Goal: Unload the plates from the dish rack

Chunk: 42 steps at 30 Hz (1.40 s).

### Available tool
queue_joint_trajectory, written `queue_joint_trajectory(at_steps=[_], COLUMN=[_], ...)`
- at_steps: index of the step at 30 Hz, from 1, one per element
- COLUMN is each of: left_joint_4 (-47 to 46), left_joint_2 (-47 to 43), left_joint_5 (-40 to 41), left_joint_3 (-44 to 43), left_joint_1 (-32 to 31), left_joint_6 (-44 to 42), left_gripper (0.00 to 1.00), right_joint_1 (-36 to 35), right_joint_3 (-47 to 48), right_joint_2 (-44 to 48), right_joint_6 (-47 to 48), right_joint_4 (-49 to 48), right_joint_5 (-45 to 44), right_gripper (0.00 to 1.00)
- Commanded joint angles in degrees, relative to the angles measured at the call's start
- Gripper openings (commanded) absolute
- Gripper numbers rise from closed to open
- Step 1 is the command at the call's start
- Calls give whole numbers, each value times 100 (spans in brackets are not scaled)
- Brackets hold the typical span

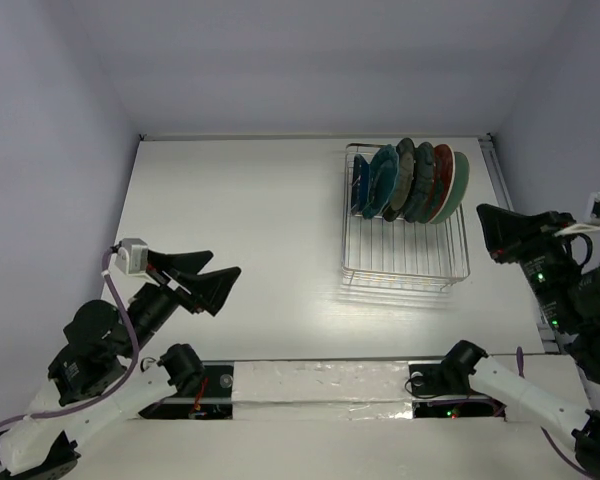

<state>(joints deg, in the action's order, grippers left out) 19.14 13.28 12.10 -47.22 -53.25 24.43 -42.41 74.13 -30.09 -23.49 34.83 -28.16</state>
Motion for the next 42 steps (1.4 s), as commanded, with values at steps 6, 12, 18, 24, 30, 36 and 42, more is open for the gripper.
queue_joint_trajectory(at_steps=[6, 12, 18, 24, 30, 36, 42], left_joint_4=[143, 231, 292, 310, 319, 310, 310], left_joint_2=[-229, -150, -194, -501, -669, -598, -642], left_joint_5=[-23, -23, -23, -23, -23, -23, -23], left_joint_3=[556, 565, 556, 565, 583, 574, 574], left_joint_1=[-18, -18, -18, -18, -18, -18, -18], left_joint_6=[229, 247, 247, 299, 335, 291, 273], left_gripper=[22, 0, 3, 34, 48, 50, 52], right_joint_1=[-13, 452, 1147, 1148, 1200, 1253, 1253], right_joint_3=[611, 1068, 1262, 2034, 3000, 3687, 3995], right_joint_2=[-1718, -3450, -4522, -6092, -7308, -8311, -8961], right_joint_6=[98, 335, 617, 731, 801, 933, 1074], right_joint_4=[437, 464, -257, -416, -196, 199, 428], right_joint_5=[-778, -1483, -76, 233, -136, -531, -1393], right_gripper=[0, 0, 4, 48, 61, 58, 54])
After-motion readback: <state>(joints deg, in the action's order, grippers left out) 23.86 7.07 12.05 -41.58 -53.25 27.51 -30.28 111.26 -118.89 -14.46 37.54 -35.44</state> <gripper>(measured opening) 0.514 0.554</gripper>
